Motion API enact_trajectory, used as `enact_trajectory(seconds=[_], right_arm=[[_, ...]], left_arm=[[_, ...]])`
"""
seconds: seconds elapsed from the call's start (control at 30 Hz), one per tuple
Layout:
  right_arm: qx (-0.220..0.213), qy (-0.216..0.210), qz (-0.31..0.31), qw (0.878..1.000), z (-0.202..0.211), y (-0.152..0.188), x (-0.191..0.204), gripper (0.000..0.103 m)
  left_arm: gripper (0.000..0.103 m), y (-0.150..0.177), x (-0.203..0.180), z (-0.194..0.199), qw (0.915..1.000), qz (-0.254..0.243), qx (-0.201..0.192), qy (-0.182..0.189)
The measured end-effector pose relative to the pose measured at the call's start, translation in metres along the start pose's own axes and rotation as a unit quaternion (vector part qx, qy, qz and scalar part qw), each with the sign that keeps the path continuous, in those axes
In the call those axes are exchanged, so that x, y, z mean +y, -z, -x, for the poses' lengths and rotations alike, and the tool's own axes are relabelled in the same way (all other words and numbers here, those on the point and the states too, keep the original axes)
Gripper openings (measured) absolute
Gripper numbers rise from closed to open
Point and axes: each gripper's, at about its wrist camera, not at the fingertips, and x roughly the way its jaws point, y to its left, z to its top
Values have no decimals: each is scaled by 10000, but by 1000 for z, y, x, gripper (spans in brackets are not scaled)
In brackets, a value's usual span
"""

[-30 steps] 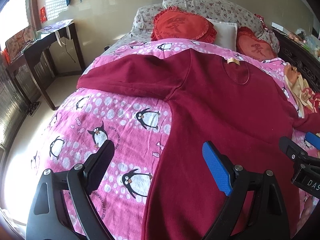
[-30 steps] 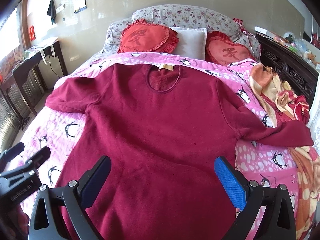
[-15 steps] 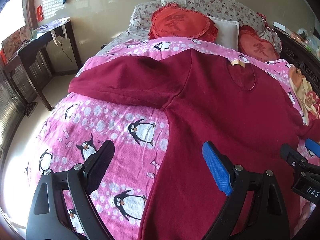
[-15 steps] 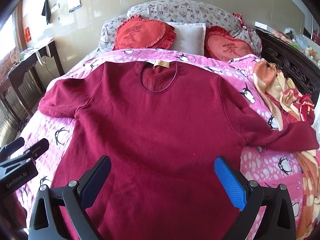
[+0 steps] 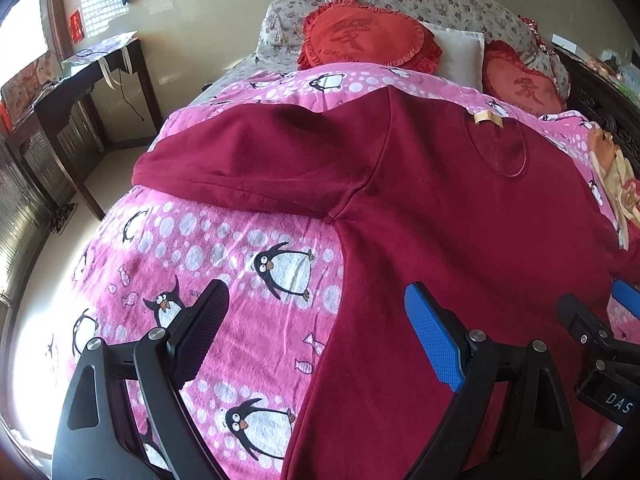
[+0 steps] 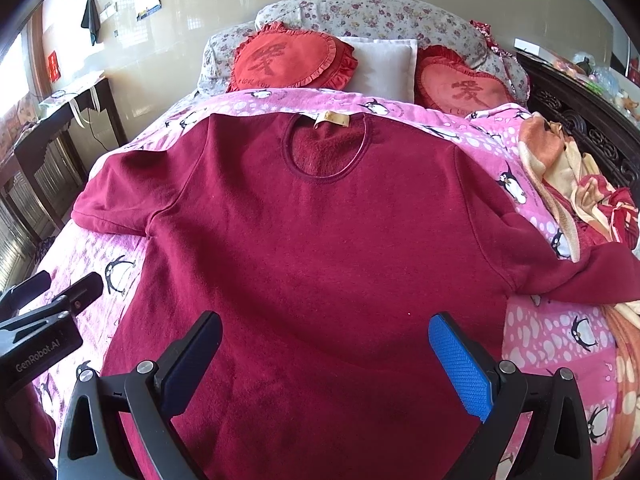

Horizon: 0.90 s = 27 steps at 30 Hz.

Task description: Fold small clothes

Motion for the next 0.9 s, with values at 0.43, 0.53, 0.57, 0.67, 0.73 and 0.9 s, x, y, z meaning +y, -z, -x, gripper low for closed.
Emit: enact_trajectory(seconds=[0.43, 0.53, 0.57, 0.67, 0.73, 0.9], right_arm=[[51, 32, 12, 10000, -17, -15, 0, 102], [68, 65, 31, 10000, -21, -18, 0, 102], [69, 65, 26, 10000, -22, -19, 0, 102], [70, 53, 11, 10000, -26, -23, 0, 102], [79, 52, 33, 9999, -29, -25, 1, 102], [76, 18, 67, 9999, -36, -30, 7, 102]], left_arm=[[90, -14, -5, -20, 9999, -90, 65, 24], [90, -17, -4, -23, 9999, -86, 78, 29], [90, -17, -4, -23, 9999, -88, 78, 30], [90, -20, -2, -27, 9999, -58, 89, 30], [90, -23, 0, -30, 9999, -27, 94, 34], [90, -31, 4, -38, 9999, 28, 106, -15]])
